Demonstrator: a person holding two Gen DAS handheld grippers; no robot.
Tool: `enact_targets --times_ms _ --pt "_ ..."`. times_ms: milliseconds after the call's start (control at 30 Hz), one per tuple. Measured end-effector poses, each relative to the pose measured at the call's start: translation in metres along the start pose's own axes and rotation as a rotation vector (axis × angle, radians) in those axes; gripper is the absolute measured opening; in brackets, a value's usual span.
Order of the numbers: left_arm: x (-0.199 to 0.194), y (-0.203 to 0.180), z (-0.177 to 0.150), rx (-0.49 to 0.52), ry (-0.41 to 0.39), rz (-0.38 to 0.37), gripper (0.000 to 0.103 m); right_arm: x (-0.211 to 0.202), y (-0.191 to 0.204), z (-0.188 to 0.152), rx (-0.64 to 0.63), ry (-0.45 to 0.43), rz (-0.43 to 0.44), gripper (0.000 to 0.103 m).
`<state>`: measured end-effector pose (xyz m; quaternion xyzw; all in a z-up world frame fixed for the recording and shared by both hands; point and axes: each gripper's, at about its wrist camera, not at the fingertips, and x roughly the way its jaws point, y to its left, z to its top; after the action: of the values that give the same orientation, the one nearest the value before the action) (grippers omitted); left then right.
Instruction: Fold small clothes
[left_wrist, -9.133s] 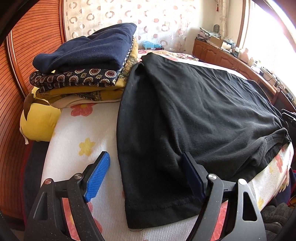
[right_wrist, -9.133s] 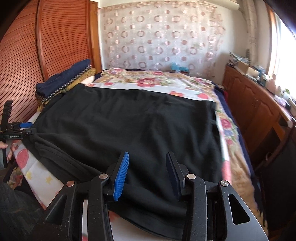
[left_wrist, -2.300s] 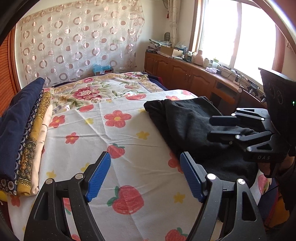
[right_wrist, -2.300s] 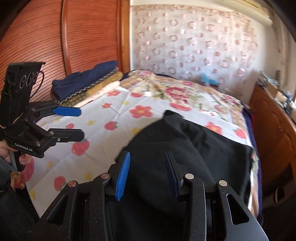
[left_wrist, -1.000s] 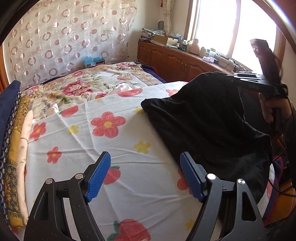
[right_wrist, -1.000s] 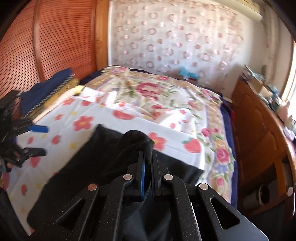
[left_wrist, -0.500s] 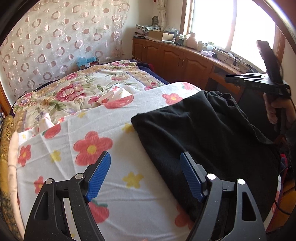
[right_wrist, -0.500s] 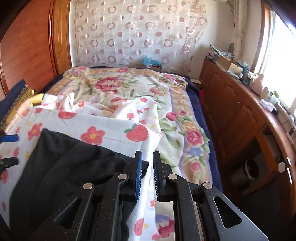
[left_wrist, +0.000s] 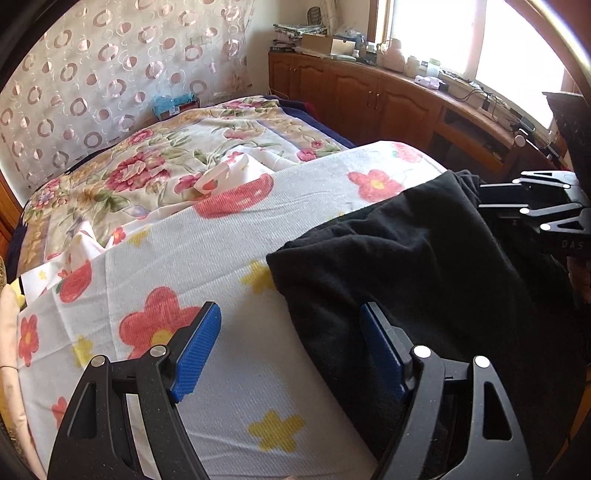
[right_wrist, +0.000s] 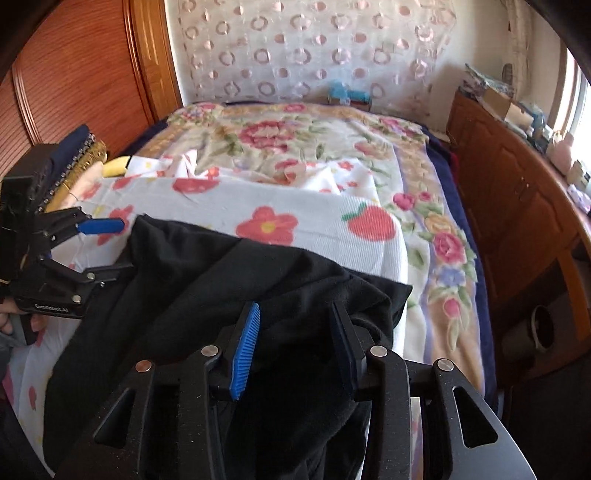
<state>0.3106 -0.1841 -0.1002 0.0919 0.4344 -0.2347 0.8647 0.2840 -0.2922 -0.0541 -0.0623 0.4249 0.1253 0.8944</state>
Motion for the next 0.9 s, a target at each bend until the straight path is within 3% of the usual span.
enact_targets --times_ms 100,167,267,500,667,800,900 --pt "0.001 0.002 0.001 -0.019 0.004 -0.012 0.079 0.002 -0.01 0.015 0.015 0.015 0.02 0.034" --pt "0.001 0.002 0.001 -0.018 -0.003 -0.008 0.08 0.001 -0.013 0.019 0.001 0.012 0.048 0.006" --pt "0.001 0.002 0.001 -0.019 -0.013 -0.008 0.081 -0.01 -0.02 0.019 -0.04 -0.017 0.072 0.004" --pt "-0.002 0.006 -0.001 -0.043 -0.015 0.001 0.081 -0.043 -0.06 0.013 0.04 -0.138 -0.084 0.004" --pt "-0.013 0.012 -0.004 -0.086 -0.027 -0.008 0.081 -0.039 -0.062 0.009 0.038 -0.097 -0.135 0.004" --pt "-0.034 0.003 -0.01 -0.072 -0.055 -0.015 0.081 -0.056 -0.051 0.009 0.043 -0.095 -0.145 0.017" --pt "-0.047 -0.007 -0.016 -0.056 -0.067 -0.027 0.081 -0.076 -0.033 0.002 0.028 -0.114 -0.127 0.034"
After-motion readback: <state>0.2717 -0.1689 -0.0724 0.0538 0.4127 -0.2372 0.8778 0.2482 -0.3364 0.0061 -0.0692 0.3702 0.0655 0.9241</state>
